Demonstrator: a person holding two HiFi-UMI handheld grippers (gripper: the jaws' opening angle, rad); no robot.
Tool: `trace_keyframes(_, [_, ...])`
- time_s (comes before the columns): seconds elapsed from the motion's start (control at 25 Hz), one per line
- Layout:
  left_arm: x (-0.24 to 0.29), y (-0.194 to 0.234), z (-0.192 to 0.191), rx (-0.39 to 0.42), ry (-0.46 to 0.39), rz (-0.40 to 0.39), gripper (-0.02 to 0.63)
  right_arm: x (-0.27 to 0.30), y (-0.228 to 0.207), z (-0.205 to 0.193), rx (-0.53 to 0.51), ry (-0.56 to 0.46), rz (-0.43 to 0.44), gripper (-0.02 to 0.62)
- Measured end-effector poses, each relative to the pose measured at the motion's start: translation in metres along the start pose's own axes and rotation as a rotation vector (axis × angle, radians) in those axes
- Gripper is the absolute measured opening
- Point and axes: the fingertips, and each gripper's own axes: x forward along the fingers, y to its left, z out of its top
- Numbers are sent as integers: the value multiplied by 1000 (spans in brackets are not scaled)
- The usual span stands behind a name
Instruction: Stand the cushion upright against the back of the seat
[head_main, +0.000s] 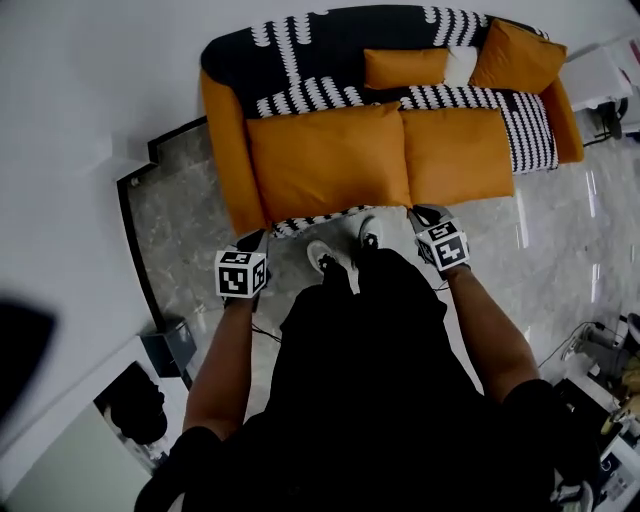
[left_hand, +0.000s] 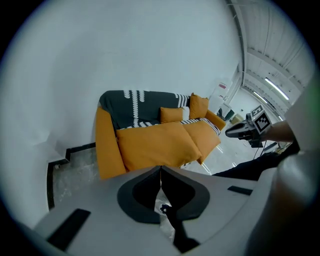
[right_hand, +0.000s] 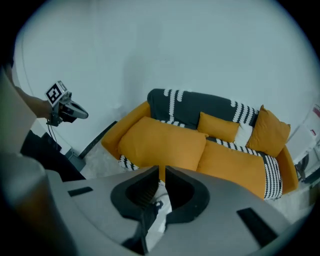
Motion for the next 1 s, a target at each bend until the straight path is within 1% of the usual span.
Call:
trace_keyframes(0.08, [8, 6, -9, -23, 28, 0, 17, 22, -7, -20, -27, 86, -7, 40])
trace_keyframes(0.16, [15, 9, -20, -41, 53, -2, 17, 44, -12, -42, -79, 168, -18, 41])
trace_keyframes(0.24, [20, 13, -32, -52, 79, 0, 17, 65, -15, -60, -133, 229, -22, 43])
trace_keyframes(0.28, [23, 14, -37, -57, 92, 1, 17, 75, -15, -66, -151, 249, -21, 55])
trace_keyframes(0.32, [26, 15, -42, -60, 105, 1, 17, 84, -16, -70, -161, 264, -22, 94])
trace_keyframes(0.36, [30, 16, -46, -62, 118, 1, 17, 93, -18, -74, -167, 274, -25, 123])
trace_keyframes(0.4, [36, 17, -49, -64, 129, -2, 17, 102, -21, -77, -174, 281, -31, 133])
trace_keyframes(0.52, [56, 18, -58, -76, 160, -9, 17, 130, -34, -92, -200, 321, -51, 149])
trace_keyframes(0.64, [73, 17, -64, -92, 185, -9, 17, 155, -40, -108, -218, 364, -45, 175])
trace_keyframes(0.76, [87, 15, -65, -101, 196, -5, 17, 176, -42, -112, -257, 367, -38, 210])
trace_keyframes(0.88, [98, 13, -66, -121, 198, -2, 17, 194, -46, -116, -307, 373, -54, 224])
trace_keyframes(1.0, [102, 10, -68, -139, 205, 1, 17, 212, -54, -114, -298, 362, -76, 225])
